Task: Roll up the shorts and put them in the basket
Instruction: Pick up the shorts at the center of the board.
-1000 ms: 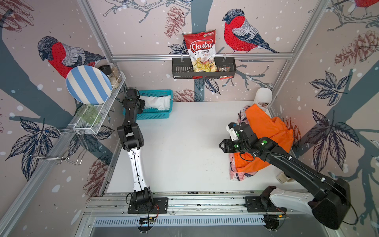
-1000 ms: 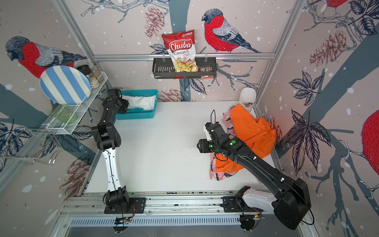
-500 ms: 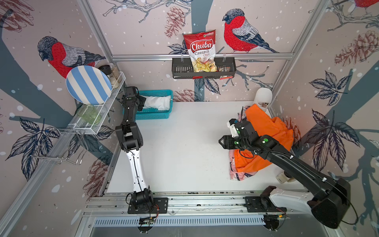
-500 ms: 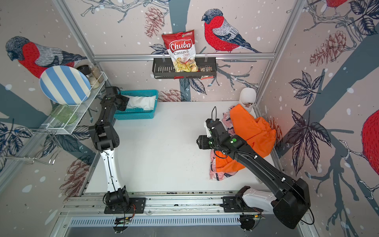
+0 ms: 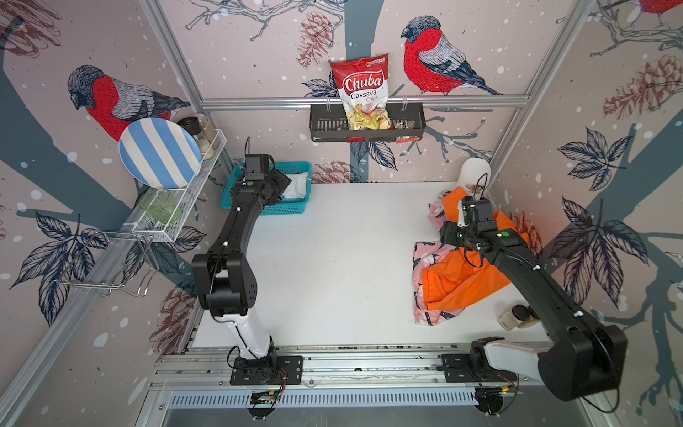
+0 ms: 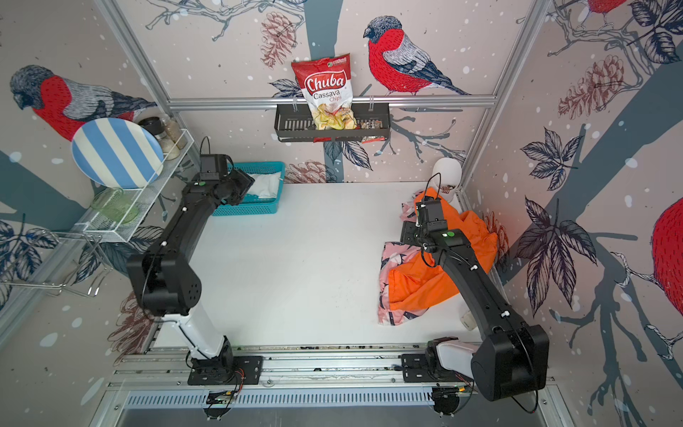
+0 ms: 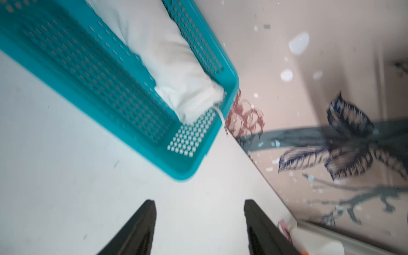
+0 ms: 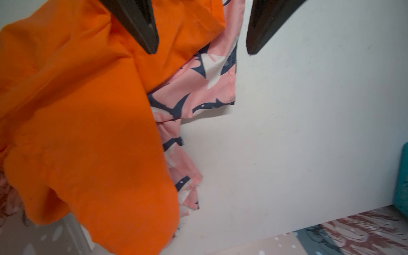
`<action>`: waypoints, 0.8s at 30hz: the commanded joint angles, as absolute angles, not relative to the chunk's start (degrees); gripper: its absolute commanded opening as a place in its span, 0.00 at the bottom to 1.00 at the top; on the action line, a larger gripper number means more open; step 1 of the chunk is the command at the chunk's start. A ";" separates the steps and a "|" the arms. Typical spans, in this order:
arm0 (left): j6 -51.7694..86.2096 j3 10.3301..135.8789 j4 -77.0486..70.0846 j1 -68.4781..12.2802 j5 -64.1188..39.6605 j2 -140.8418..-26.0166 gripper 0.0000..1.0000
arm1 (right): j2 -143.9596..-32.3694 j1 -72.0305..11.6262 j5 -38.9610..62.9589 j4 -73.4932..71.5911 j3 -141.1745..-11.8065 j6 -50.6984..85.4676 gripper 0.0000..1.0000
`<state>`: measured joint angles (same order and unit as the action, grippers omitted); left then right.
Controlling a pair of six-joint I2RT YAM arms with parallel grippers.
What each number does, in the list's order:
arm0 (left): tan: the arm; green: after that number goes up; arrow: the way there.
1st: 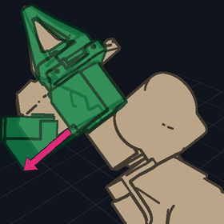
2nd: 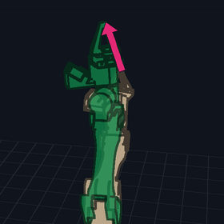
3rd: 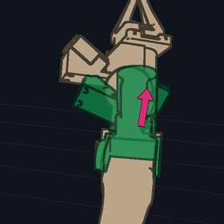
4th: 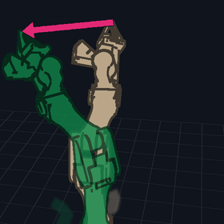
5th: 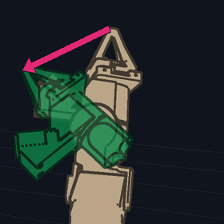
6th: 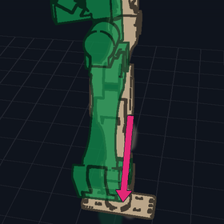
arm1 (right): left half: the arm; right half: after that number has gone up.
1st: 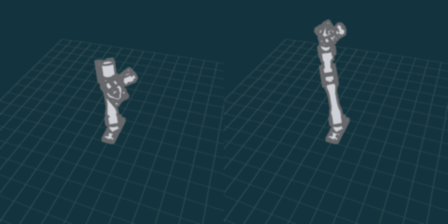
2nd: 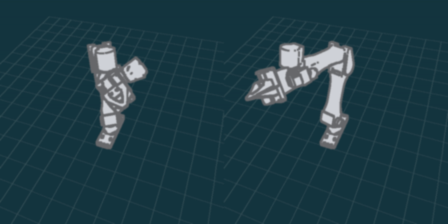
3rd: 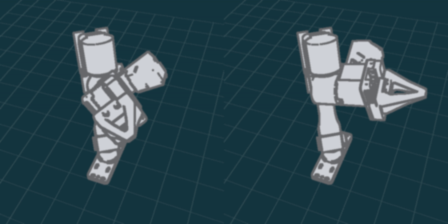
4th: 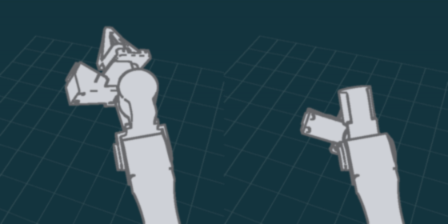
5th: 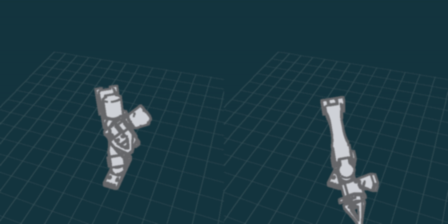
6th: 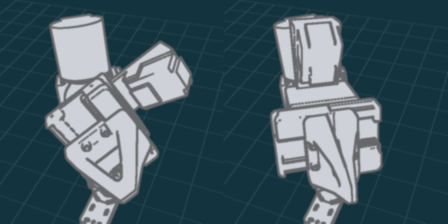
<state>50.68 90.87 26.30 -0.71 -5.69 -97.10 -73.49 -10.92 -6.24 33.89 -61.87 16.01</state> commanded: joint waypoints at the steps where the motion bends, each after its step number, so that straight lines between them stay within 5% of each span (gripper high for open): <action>1: 47.94 79.82 17.82 -4.27 -0.65 -87.60 0.66 | -77.64 -6.14 -11.01 30.59 -63.80 14.03 0.73; 11: 47.32 51.29 13.30 -11.84 2.00 -64.96 0.74 | -100.31 0.09 -17.93 24.50 -74.00 12.24 0.79; 13: 46.43 48.79 12.93 -12.13 1.55 -62.88 0.75 | -102.37 0.18 -18.21 24.95 -75.45 11.87 0.69; 18: 43.75 45.81 12.83 -12.13 0.64 -60.50 0.76 | -101.22 0.04 -16.24 25.17 -75.97 12.26 0.03; 24: 43.56 45.44 12.69 -12.13 -0.03 -60.52 0.79 | -96.31 -1.86 -13.63 26.15 -75.36 12.58 0.00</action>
